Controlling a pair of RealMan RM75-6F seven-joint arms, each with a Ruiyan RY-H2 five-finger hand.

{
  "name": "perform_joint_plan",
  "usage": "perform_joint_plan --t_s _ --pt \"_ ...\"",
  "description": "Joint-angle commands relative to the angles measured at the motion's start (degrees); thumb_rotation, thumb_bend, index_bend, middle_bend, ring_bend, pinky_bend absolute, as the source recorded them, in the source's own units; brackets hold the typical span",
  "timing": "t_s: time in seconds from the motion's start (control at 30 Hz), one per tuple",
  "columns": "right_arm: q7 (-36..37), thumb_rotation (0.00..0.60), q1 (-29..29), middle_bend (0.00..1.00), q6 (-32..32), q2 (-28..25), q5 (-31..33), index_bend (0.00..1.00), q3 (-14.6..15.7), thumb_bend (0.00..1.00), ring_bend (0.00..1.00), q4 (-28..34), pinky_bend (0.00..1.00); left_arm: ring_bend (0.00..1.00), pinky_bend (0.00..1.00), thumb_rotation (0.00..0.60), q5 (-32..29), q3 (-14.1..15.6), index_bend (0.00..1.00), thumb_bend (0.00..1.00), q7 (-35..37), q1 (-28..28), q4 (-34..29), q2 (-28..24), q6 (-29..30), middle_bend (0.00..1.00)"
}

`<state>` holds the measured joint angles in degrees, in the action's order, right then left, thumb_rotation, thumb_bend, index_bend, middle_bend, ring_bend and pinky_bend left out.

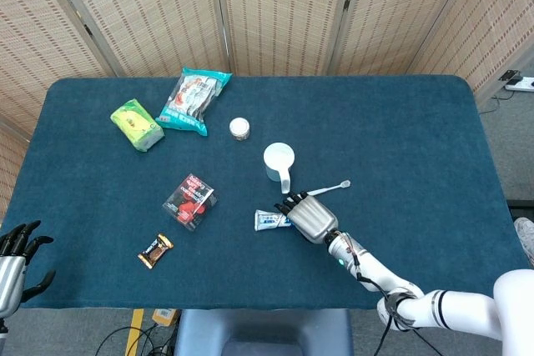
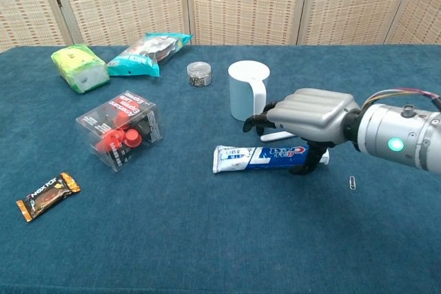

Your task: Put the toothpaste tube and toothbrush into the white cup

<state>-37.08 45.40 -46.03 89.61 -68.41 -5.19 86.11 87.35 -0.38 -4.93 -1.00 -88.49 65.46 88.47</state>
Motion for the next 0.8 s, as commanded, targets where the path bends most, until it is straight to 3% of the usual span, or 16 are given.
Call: perform_joint_plan --t_s 0.03,0.23,0.6,0.8 --pt "-0.94 0.600 1.25 0.24 1.11 1.89 1.76 0.17 -0.05 0.17 0.15 -1.81 0.29 0.12 0.19 0.600 -0.02 0.05 0.35 0.31 0.12 0.12 0.11 -0.03 0.10 0.15" --pt "-1.43 0.600 2.53 0.25 1.91 3.52 2.94 0.21 0.70 0.17 0.15 -2.93 0.29 0.12 0.19 0.600 0.10 0.09 0.35 0.31 0.85 0.50 0.58 -0.08 0.65 0.15" --pt "-0.02 0.600 0.36 0.29 -0.27 -2.76 -2.56 0.27 6.38 0.19 0.18 4.16 0.29 0.12 0.19 0.600 0.39 0.15 0.35 0.31 0.55 0.46 0.40 -0.02 0.47 0.15" --pt "0.78 0.600 -0.04 0.29 -2.51 -1.37 -4.68 0.31 5.99 0.23 0.18 0.98 0.29 0.12 0.19 0.600 0.90 0.11 0.35 0.31 0.26 0.02 0.02 0.11 0.13 0.15"
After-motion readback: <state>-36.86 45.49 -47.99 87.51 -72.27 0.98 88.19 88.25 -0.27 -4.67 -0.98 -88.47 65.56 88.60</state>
